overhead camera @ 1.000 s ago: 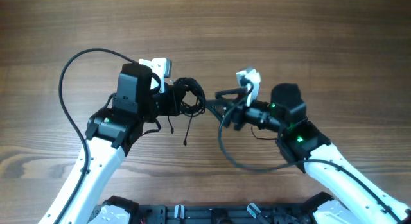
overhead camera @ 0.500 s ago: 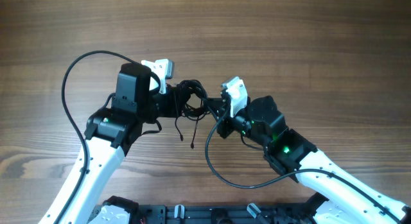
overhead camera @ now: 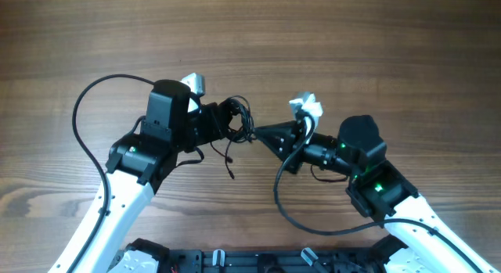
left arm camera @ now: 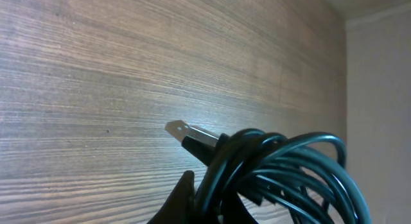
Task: Untangle cables
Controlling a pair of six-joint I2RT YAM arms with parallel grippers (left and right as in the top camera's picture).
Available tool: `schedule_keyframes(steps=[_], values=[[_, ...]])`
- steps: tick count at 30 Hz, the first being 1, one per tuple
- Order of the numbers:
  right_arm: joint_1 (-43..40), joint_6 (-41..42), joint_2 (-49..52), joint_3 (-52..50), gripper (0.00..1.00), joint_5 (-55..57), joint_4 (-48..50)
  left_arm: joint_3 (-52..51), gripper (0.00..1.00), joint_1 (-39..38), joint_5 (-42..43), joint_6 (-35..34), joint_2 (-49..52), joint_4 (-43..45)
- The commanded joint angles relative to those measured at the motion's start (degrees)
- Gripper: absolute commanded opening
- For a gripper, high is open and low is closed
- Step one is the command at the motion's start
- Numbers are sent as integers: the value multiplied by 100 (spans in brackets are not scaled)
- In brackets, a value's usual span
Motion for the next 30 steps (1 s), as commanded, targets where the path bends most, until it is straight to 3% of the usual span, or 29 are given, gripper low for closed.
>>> schedule_keyframes(steps=[1,4,5,6,9,11,15,20,21,24,29,30], values=[[-85,575,-46,61,5,1419,-487,0,4,181,-173,-94,111,-17],[-87,940,227,61,5,2568,-1281,0,4,181,-149,-94,109,-20],[-87,911,280,61,12,2592,-1399,0,4,181,-151,-92,109,-20],[-87,907,280,61,31,2468,-1416,0,4,181,-155,-92,109,-17],[-87,588,125,63,74,1582,-1032,0,4,181,-160,42,111,76],[-87,389,-37,63,82,951,-638,0,4,181,-186,269,111,131],[-81,293,-225,63,80,275,76,0,4,114,-151,466,111,157],[-61,-2,149,61,80,365,92,0,4,-501,531,1628,111,525],[-59,-55,238,61,76,389,92,0,4,-678,531,1823,111,520],[-61,-291,446,61,60,452,79,0,4,-1010,529,2055,111,409],[-61,-903,468,61,12,708,-476,0,4,-938,306,2186,94,125],[-61,-909,468,63,6,706,-619,0,4,-870,293,2184,83,125]])
